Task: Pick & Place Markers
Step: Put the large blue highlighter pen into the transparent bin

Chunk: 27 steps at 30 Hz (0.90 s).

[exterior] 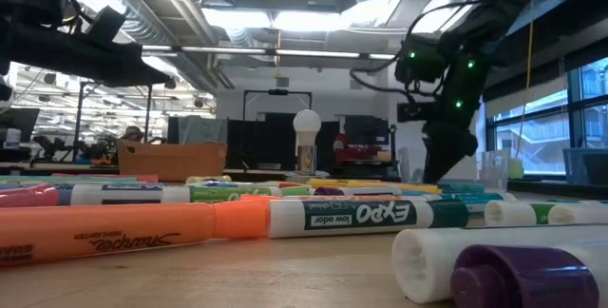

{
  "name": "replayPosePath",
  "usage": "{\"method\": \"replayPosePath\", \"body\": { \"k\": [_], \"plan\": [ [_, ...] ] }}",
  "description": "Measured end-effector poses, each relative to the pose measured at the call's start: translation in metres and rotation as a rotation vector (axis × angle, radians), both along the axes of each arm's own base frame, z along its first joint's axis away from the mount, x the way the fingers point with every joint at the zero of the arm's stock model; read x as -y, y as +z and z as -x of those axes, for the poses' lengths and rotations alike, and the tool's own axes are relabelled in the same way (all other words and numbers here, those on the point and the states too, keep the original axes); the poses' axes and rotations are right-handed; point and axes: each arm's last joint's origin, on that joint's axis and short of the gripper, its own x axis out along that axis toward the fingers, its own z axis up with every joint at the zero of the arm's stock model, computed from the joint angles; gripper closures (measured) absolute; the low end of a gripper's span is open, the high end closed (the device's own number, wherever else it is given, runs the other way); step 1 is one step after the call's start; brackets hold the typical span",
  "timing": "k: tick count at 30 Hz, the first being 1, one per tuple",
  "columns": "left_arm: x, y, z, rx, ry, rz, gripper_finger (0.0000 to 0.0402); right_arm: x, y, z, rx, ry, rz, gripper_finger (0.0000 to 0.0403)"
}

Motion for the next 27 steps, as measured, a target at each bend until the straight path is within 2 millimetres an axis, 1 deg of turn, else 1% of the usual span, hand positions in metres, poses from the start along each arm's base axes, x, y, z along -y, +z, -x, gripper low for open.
{"method": "replayPosePath", "body": {
  "k": [4, 8, 12, 16, 18, 19, 23, 27],
  "plan": [
    [0.000, 0.000, 0.000, -0.025, -0.001, -0.020, 0.0357, 0.007, -0.005, -0.002, -0.008, -0.002, -0.062, 0.0226],
    [0.000, -0.001, 0.000, -0.018, -0.003, -0.008, 0.0368, 0.013, -0.011, -0.007, -0.038, 0.022, -0.092, 0.0233],
    [0.000, -0.001, 0.000, -0.005, -0.004, 0.003, 0.0379, 0.017, -0.016, -0.013, -0.093, 0.056, -0.155, 0.0261],
    [0.000, -0.001, 0.000, -0.035, 0.007, -0.023, 0.0388, 0.022, -0.015, -0.020, -0.135, 0.102, -0.188, 0.0306],
    [0.000, -0.001, 0.000, -0.036, 0.007, -0.023, 0.0393, 0.025, -0.012, -0.025, -0.153, 0.118, -0.191, 0.0331],
    [0.000, -0.001, 0.000, -0.038, 0.006, -0.022, 0.0396, 0.027, -0.008, -0.028, -0.152, 0.124, -0.197, 0.0337],
    [0.000, -0.004, 0.000, -0.064, -0.004, -0.007, 0.0400, 0.031, 0.008, -0.039, -0.097, 0.153, -0.225, 0.0337],
    [0.000, -0.006, 0.000, -0.069, -0.005, 0.021, 0.0396, 0.030, 0.039, -0.045, -0.009, 0.209, -0.295, 0.0337]
  ]
}}
